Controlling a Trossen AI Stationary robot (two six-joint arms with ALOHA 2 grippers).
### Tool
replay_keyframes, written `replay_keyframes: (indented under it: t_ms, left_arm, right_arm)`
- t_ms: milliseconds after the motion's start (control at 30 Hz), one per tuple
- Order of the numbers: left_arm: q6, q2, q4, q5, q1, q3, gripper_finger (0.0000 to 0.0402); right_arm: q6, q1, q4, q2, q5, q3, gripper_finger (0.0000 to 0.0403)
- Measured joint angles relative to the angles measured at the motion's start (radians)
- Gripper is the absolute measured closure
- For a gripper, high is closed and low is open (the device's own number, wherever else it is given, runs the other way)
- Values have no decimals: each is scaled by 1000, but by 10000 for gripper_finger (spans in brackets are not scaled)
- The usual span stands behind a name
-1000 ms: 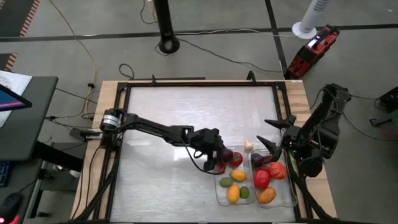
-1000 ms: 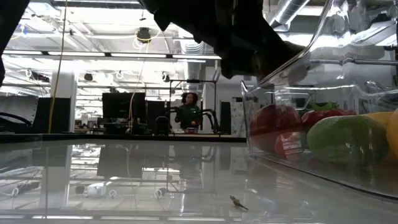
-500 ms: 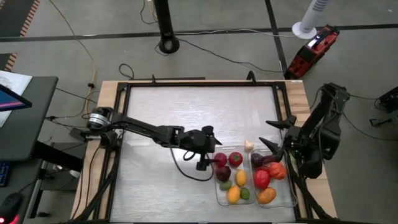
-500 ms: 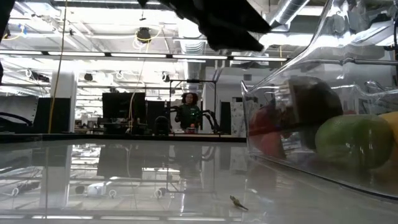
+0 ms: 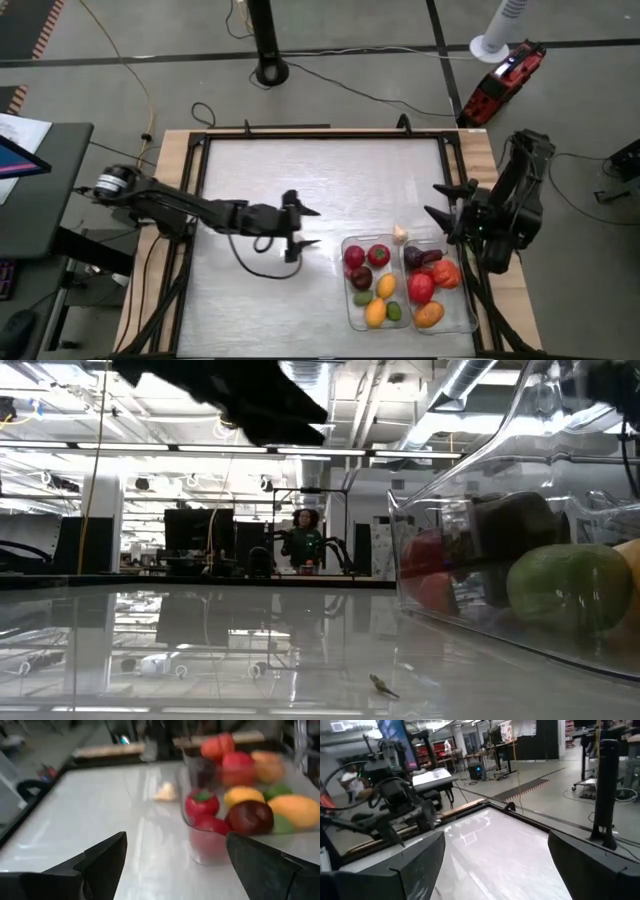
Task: Sort produce into baskets
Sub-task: Put the garlic into the right transparent bin
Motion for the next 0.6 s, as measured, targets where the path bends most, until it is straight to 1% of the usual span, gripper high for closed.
replay_keyframes:
  t_ms: [133,200,300,367,400,467,533,600]
  left_arm:
    - [-13,-105,115,-40,3,-141,76]
    - [-18,-145,136,-54,4,-201,76]
    - [-26,-191,161,-59,11,-253,76]
    - [-29,-209,153,-61,13,-265,76]
    - [-29,-212,147,-59,12,-268,76]
    - [-27,-218,118,-59,12,-272,76]
    - [-15,-219,127,-60,12,-271,76]
    - [9,-218,149,-73,15,-271,76]
  right_arm:
    - [57,-27,3,-76,12,-79,24]
    - [89,-37,2,-110,25,-125,24]
    - [144,-39,16,-154,29,-178,24]
    - [144,-34,67,-171,7,-180,24]
    - [116,-41,112,-173,-37,-173,24]
    - [6,-86,240,-166,-172,-156,24]
    - [-113,-168,360,-149,-335,-127,25]
    - [-205,-270,438,-129,-490,-89,27]
